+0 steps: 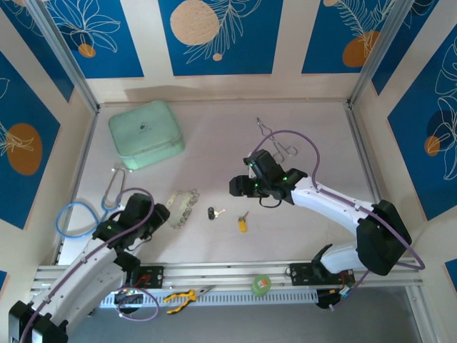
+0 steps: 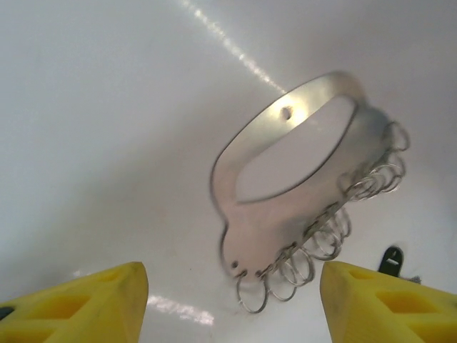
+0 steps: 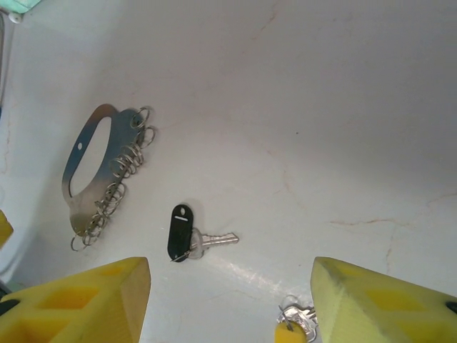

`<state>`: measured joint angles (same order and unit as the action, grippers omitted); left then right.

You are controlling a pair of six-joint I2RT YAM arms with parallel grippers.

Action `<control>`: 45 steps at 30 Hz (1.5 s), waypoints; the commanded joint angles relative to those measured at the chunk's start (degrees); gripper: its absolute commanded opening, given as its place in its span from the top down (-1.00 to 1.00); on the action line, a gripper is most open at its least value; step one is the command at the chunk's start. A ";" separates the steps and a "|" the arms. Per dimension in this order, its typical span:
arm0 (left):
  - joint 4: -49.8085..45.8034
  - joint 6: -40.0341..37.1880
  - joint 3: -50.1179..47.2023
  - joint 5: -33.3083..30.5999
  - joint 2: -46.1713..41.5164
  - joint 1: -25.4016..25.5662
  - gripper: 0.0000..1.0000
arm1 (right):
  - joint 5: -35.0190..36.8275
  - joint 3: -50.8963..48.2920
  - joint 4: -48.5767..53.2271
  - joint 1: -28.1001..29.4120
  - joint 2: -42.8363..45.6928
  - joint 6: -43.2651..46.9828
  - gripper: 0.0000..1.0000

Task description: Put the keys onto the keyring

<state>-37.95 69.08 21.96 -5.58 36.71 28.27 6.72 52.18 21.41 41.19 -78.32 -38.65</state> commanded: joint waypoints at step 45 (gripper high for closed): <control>17.32 30.44 -5.08 3.52 14.88 10.19 0.49 | 2.44 -4.02 0.91 -0.98 7.13 -2.70 -0.16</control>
<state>-21.26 97.67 17.39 -2.55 51.13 37.80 9.26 48.75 21.91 40.58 -72.55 -40.18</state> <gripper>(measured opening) 0.260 0.582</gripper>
